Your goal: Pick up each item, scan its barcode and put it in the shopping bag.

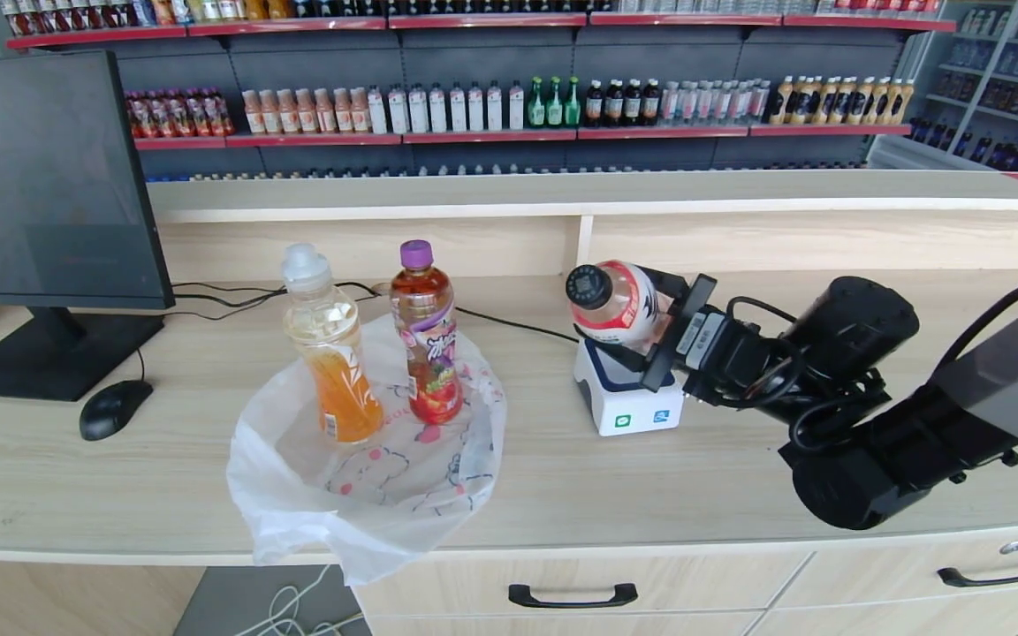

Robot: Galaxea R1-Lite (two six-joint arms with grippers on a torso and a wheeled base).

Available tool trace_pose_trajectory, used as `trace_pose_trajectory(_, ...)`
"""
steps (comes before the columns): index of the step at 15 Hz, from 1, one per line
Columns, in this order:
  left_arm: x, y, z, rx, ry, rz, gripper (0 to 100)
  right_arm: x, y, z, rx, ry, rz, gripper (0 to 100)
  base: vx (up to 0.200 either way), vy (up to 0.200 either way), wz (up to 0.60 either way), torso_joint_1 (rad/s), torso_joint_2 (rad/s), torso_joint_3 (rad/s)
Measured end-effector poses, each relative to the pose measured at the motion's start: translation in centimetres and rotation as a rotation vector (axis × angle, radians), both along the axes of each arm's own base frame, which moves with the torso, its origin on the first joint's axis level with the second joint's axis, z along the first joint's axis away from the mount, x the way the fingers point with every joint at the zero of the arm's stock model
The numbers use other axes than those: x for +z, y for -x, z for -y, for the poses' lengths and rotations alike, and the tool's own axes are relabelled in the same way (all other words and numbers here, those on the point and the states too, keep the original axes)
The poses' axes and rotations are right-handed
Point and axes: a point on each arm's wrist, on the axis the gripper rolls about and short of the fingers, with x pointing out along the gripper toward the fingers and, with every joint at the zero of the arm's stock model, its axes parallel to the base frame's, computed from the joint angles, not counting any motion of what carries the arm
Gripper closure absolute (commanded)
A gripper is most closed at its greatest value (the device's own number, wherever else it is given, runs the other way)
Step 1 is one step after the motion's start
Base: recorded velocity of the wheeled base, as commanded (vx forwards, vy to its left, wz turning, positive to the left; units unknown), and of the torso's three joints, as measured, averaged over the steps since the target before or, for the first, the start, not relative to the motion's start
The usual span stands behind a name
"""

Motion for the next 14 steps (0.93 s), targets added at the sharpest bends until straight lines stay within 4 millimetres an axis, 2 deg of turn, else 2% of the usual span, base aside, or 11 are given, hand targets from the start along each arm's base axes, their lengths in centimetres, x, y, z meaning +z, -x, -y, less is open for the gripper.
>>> trace_pose_trajectory(5,0.0,0.0,0.0,0.000,-0.002,0.000,0,-1.3,-1.5,0.5,-0.008,0.021,-0.004,100,0.000,0.000,0.00,0.000,0.00,0.000)
trace_pose_trajectory(8,0.0,0.0,0.0,0.000,-0.002,0.000,0,-1.0,-2.0,0.6,0.001,0.022,0.020,100,0.000,0.000,0.00,0.000,0.00,0.000)
trace_pose_trajectory(14,0.0,0.0,0.0,0.000,0.000,-0.001,0,-1.9,-2.7,0.6,0.001,0.033,0.015,100,0.000,0.000,0.00,0.000,0.00,0.000)
